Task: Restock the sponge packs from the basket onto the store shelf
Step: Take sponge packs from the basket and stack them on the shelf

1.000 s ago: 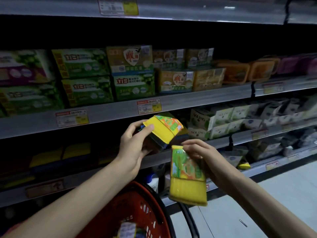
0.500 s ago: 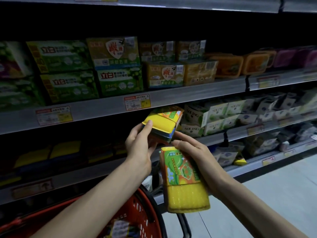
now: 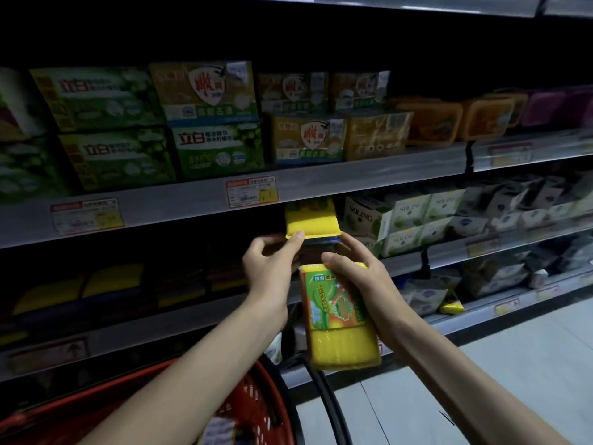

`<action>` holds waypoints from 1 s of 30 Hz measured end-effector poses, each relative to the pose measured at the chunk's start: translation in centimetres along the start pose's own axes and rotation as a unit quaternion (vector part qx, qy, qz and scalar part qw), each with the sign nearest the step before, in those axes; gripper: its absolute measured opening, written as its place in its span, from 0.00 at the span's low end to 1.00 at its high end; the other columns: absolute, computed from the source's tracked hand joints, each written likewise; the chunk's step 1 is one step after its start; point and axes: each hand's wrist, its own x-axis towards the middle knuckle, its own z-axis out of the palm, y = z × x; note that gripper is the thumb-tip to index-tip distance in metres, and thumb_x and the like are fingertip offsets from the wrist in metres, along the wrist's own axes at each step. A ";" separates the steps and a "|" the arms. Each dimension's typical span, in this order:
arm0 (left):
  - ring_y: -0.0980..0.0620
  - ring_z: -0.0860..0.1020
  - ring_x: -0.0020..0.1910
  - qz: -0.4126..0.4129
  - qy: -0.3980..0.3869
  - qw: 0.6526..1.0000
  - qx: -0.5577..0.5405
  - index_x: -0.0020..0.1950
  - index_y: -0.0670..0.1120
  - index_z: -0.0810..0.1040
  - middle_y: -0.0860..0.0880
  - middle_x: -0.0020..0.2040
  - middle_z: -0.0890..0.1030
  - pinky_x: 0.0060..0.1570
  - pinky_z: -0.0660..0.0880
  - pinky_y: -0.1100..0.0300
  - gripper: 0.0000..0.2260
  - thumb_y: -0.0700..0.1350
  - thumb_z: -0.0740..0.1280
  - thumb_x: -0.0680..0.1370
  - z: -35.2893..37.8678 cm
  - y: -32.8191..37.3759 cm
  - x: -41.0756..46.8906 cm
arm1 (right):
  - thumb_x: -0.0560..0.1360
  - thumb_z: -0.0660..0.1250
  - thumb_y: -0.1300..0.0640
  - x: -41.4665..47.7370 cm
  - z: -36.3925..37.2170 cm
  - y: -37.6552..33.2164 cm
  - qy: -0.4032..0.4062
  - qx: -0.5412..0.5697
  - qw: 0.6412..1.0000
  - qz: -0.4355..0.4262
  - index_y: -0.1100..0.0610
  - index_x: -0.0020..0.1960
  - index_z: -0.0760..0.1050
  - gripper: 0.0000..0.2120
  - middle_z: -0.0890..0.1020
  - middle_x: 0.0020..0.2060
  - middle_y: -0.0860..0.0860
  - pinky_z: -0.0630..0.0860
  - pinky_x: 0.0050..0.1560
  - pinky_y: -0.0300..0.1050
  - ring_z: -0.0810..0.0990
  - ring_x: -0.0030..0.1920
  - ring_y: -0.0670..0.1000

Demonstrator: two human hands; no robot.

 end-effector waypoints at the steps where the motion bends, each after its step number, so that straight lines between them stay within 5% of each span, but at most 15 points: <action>1: 0.44 0.86 0.49 -0.001 0.000 1.000 0.006 0.51 0.43 0.80 0.43 0.48 0.86 0.55 0.82 0.42 0.14 0.47 0.79 0.72 0.2 -0.2 0.1 | 0.67 0.75 0.49 0.3 0.0 0.1 0.006 -0.005 1.000 -0.002 0.40 0.68 0.74 0.30 0.84 0.58 0.44 0.83 0.46 0.42 0.87 0.52 0.50; 7: 0.48 0.84 0.46 0.007 -0.010 0.999 0.035 0.53 0.41 0.82 0.46 0.48 0.85 0.54 0.81 0.44 0.11 0.47 0.73 0.77 0.9 -0.5 0.4 | 0.66 0.76 0.46 1.7 -0.7 0.5 0.017 -0.062 0.998 -0.014 0.43 0.78 0.65 0.43 0.76 0.64 0.37 0.82 0.50 0.39 0.84 0.55 0.37; 9: 0.49 0.79 0.43 0.016 -0.014 0.998 0.065 0.44 0.41 0.80 0.48 0.42 0.82 0.55 0.79 0.42 0.06 0.43 0.69 0.78 1.1 -0.5 0.6 | 0.65 0.76 0.46 2.2 -1.2 0.7 0.022 -0.070 0.997 -0.010 0.43 0.79 0.64 0.45 0.75 0.68 0.41 0.81 0.53 0.40 0.82 0.59 0.40; 12: 0.49 0.75 0.45 0.010 -0.010 0.996 0.089 0.36 0.52 0.71 0.56 0.38 0.73 0.56 0.78 0.45 0.15 0.37 0.66 0.79 1.8 -0.4 0.6 | 0.65 0.76 0.47 2.8 -1.6 0.6 0.026 -0.067 0.997 -0.009 0.43 0.80 0.62 0.46 0.73 0.65 0.40 0.81 0.55 0.40 0.80 0.61 0.40; 17: 0.50 0.77 0.43 0.022 -0.002 0.994 0.110 0.42 0.53 0.72 0.57 0.40 0.74 0.52 0.77 0.52 0.13 0.35 0.65 0.80 2.2 -1.2 1.0 | 0.65 0.76 0.47 3.5 -1.9 0.8 0.023 -0.074 0.997 0.001 0.45 0.81 0.60 0.48 0.73 0.64 0.39 0.80 0.63 0.51 0.80 0.64 0.47; 18: 0.53 0.77 0.41 0.027 0.001 0.993 0.111 0.51 0.51 0.75 0.57 0.41 0.74 0.51 0.76 0.53 0.10 0.36 0.65 0.80 2.1 -1.4 1.1 | 0.65 0.76 0.47 3.7 -1.9 0.8 0.025 -0.073 0.997 0.006 0.45 0.81 0.60 0.48 0.74 0.66 0.41 0.80 0.63 0.52 0.81 0.64 0.48; 21: 0.55 0.77 0.42 0.020 0.000 0.993 0.119 0.72 0.42 0.73 0.53 0.45 0.77 0.50 0.75 0.56 0.20 0.37 0.65 0.80 2.1 -1.6 1.2 | 0.64 0.77 0.47 4.1 -2.0 1.0 0.028 -0.071 0.997 0.020 0.46 0.81 0.60 0.49 0.74 0.71 0.47 0.80 0.65 0.56 0.82 0.63 0.51; 24: 0.48 0.80 0.50 0.004 0.006 0.992 0.124 0.72 0.43 0.73 0.48 0.52 0.80 0.56 0.77 0.53 0.19 0.38 0.66 0.80 2.0 -1.6 1.2 | 0.63 0.78 0.44 4.3 -2.1 1.2 0.030 -0.086 0.995 0.036 0.47 0.82 0.58 0.52 0.72 0.74 0.51 0.79 0.65 0.56 0.82 0.64 0.52; 30: 0.43 0.80 0.50 -0.001 0.017 0.990 0.139 0.59 0.43 0.78 0.46 0.49 0.81 0.57 0.78 0.45 0.09 0.39 0.66 0.79 2.0 -1.9 1.6 | 0.63 0.77 0.43 4.5 -2.2 1.3 0.029 -0.115 0.992 0.048 0.48 0.83 0.54 0.54 0.68 0.78 0.52 0.78 0.66 0.54 0.79 0.67 0.51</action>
